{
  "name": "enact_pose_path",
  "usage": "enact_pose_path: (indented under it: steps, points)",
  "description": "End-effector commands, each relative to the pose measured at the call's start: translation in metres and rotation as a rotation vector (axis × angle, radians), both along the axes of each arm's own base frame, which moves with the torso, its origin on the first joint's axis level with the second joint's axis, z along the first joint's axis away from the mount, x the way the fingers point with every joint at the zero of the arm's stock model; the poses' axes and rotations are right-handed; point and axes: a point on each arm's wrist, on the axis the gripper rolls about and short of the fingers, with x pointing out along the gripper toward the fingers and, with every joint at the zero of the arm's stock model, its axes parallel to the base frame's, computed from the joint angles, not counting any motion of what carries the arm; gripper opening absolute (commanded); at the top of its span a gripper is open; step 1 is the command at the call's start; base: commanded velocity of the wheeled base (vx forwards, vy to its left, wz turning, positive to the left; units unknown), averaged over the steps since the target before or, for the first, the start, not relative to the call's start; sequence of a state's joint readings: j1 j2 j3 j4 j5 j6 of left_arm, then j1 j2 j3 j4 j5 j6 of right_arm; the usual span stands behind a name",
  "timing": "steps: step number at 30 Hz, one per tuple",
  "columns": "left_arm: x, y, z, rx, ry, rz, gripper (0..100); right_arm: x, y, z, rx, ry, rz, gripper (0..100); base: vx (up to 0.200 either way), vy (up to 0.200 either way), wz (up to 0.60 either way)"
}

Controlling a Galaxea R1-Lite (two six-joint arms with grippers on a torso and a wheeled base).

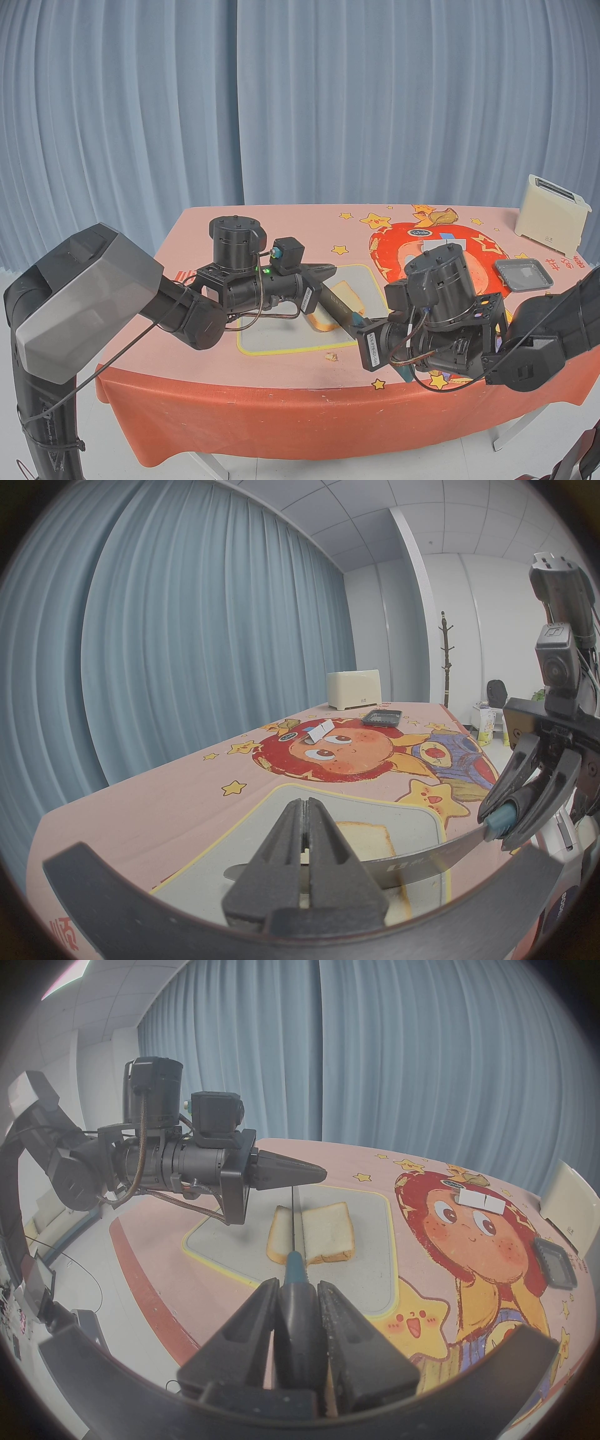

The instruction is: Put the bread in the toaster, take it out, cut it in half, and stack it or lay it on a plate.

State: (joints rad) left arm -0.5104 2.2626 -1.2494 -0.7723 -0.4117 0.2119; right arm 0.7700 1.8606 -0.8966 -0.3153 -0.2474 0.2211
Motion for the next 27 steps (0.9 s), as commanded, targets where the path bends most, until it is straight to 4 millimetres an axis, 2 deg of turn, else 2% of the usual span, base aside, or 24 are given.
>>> enact_pose_path:
  steps: [1, 5, 11, 16, 19, 22, 27]
  points:
    - [0.003, -0.001, 0.007, -0.011, -0.019, 0.002, 0, 0.0, 0.0, -0.005, -0.015, 0.016, -0.002, 0, 0.0, 0.0, 0.0]
    - [0.002, 0.0, 0.009, -0.004, -0.007, 0.002, 0, 0.001, 0.001, -0.003, -0.008, 0.007, -0.001, 0, 0.0, 0.0, 0.0]
    - [-0.001, 0.002, -0.002, 0.012, 0.019, 0.004, 0, 0.002, 0.002, 0.003, 0.005, -0.009, 0.001, 0, 0.0, 0.0, 0.0]
    - [-0.003, 0.003, -0.006, 0.018, 0.026, 0.004, 0, 0.002, 0.002, 0.016, 0.025, -0.036, -0.004, 0, 0.0, 0.0, 0.0]
    - [-0.003, 0.004, -0.005, 0.012, 0.017, 0.006, 0, 0.001, 0.001, 0.012, 0.016, -0.024, -0.005, 0, 0.0, 0.0, 0.0]
    - [0.002, 0.009, 0.004, -0.003, -0.005, 0.02, 0, -0.001, -0.001, -0.002, -0.006, 0.005, -0.008, 0, 0.0, 0.0, 0.0]
    - [-0.002, 0.009, 0.019, -0.02, -0.034, 0.017, 0, 0.0, 0.0, -0.005, -0.013, 0.013, -0.009, 0, 0.0, 0.0, 0.0]
